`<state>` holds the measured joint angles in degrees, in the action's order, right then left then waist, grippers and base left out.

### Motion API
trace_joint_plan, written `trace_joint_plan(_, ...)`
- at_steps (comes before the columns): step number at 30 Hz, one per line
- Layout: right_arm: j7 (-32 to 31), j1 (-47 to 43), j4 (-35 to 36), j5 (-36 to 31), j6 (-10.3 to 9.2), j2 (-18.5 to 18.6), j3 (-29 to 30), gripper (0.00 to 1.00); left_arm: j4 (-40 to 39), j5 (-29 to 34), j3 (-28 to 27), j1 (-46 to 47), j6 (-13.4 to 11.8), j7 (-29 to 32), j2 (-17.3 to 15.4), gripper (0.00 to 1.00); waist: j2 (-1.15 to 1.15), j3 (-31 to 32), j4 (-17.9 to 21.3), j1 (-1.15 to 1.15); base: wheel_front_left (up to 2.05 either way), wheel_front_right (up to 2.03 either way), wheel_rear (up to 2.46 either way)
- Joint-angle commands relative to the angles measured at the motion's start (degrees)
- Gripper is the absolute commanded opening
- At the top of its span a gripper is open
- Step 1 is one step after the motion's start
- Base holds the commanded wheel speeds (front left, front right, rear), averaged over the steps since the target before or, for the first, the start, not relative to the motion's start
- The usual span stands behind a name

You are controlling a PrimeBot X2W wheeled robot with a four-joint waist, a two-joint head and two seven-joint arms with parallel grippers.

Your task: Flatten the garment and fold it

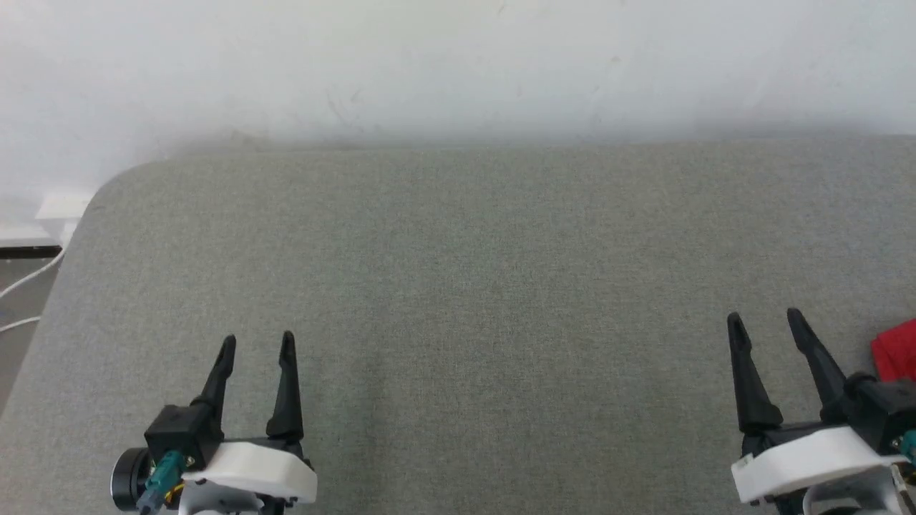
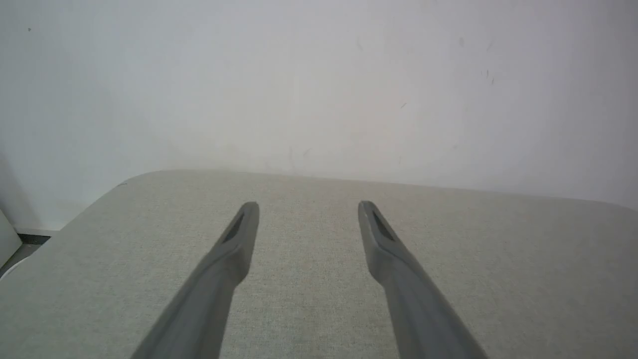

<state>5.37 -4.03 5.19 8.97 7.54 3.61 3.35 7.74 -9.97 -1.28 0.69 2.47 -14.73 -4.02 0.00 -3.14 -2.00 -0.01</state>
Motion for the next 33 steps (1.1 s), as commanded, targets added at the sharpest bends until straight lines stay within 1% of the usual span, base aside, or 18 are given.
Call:
trace_joint_plan(1,-0.7,-1.6,1.1,0.1,-0.05,-0.4,0.1,1.0,0.7,0.7,0.5,-0.8,0.4,-0.3,-0.7,1.0,0.0,1.1,0.2,0.01,0.0,0.0,0.0)
trace_joint_plan(11,-1.8,-6.1,2.1,0.3,-0.05,-0.7,-0.5,1.0,3.0,2.1,2.4,-3.1,0.2,-0.1,-1.6,1.0,0.0,2.7,0.1,0.01,0.0,0.0,0.0)
trace_joint_plan(12,-1.8,-5.7,1.8,0.1,-0.01,-0.5,-0.3,0.0,2.9,1.5,2.3,-2.7,0.4,0.1,-1.2,0.0,0.0,2.7,0.2,0.01,0.0,0.0,0.0)
trace_joint_plan(33,-2.3,-4.3,0.7,-1.2,-0.01,-0.5,-0.7,0.0,1.4,2.7,2.1,-2.4,0.0,2.2,-0.8,0.0,0.0,2.8,0.4,0.01,0.0,0.0,0.0)
